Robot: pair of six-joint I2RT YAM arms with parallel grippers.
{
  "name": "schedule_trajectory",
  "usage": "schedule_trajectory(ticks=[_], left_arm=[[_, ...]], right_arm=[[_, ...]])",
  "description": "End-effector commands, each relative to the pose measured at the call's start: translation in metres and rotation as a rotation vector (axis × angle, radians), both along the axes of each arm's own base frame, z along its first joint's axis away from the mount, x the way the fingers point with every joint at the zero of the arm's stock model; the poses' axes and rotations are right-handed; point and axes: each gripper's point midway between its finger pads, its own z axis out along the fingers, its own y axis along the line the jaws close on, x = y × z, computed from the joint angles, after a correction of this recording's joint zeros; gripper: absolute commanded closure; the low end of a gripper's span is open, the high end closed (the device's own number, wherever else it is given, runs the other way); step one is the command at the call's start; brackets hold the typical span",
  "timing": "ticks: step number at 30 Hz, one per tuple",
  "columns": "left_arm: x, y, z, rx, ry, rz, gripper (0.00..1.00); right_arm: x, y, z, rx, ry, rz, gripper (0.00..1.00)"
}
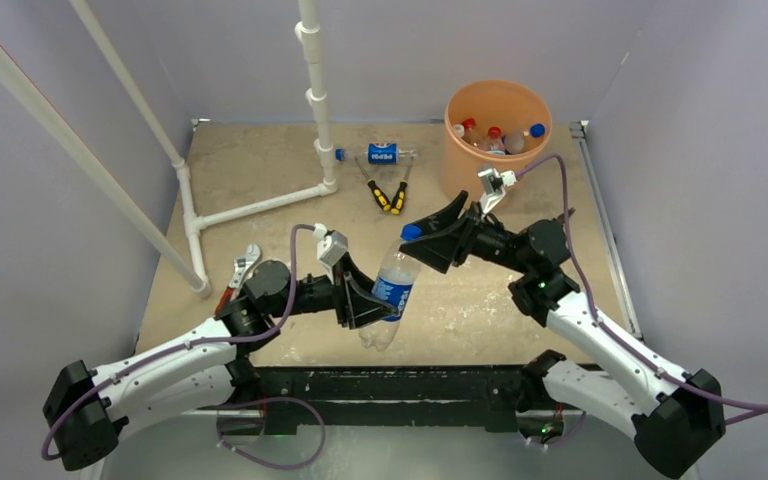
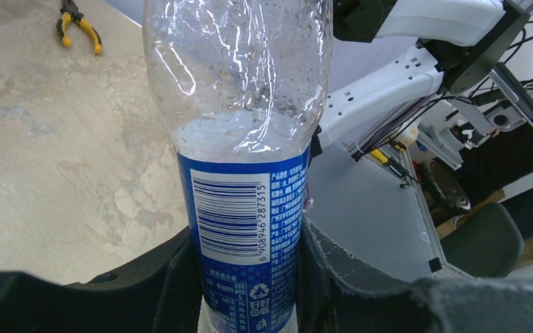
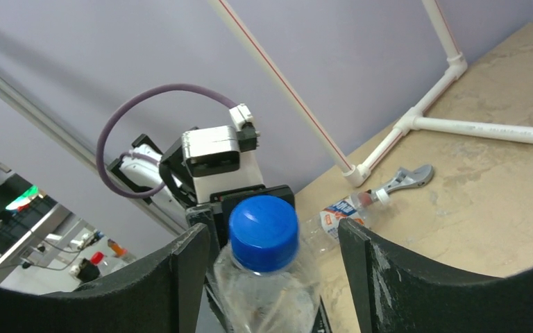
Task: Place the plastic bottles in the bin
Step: Place the plastic bottle in the trash bin.
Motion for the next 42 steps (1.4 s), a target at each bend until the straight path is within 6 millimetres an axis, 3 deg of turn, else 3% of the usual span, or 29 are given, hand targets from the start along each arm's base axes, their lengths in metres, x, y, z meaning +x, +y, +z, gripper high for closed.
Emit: schedule_trajectory(ticks=[1, 4, 6, 13, 15, 26, 28, 29, 33, 38, 42], left_arm=[[0.002, -0.006, 0.027, -0.064, -0.069, -0.002, 0.66], [0.003, -0.008, 0.026, -0.062, -0.068, -0.005, 0.66], [0.003, -0.009, 0.026, -0.061, -0.066, -0.005, 0.66], [0.005, -0.010, 0.024, -0.057, -0.062, 0.005, 0.66], [0.006, -0.010, 0.023, -0.055, -0.060, 0.012, 0.65], [0.029, 0.002, 0.024, -0.081, -0.030, 0.178, 0.26], [0.030, 0.003, 0.030, -0.111, -0.030, 0.188, 0.09], [0.030, 0.002, 0.032, -0.120, -0.027, 0.188, 0.06], [0.024, -0.005, 0.036, -0.146, -0.022, 0.135, 0.02], [0.022, -0.014, 0.028, -0.124, 0.001, 0.086, 0.11], [0.021, -0.017, 0.028, -0.146, 0.016, 0.076, 0.06]], right_arm=[[-0.005, 0.001, 0.029, 0.055, -0.071, 0.001, 0.30], [-0.003, 0.000, 0.029, 0.069, -0.070, -0.011, 0.31], [-0.003, 0.000, 0.029, 0.080, -0.073, -0.011, 0.38], [-0.004, 0.002, 0.024, 0.070, -0.071, 0.004, 0.81], [-0.004, 0.002, 0.023, 0.061, -0.069, 0.006, 0.99], [-0.005, -0.009, 0.026, 0.023, -0.127, -0.076, 1.00], [-0.006, -0.014, 0.030, 0.026, -0.144, -0.098, 1.00], [-0.007, -0.016, 0.032, 0.030, -0.154, -0.104, 1.00], [-0.016, -0.017, 0.038, 0.051, -0.181, -0.082, 1.00], [-0.021, -0.021, 0.039, 0.094, -0.190, -0.078, 1.00], [-0.023, -0.023, 0.041, 0.105, -0.187, -0.082, 1.00]])
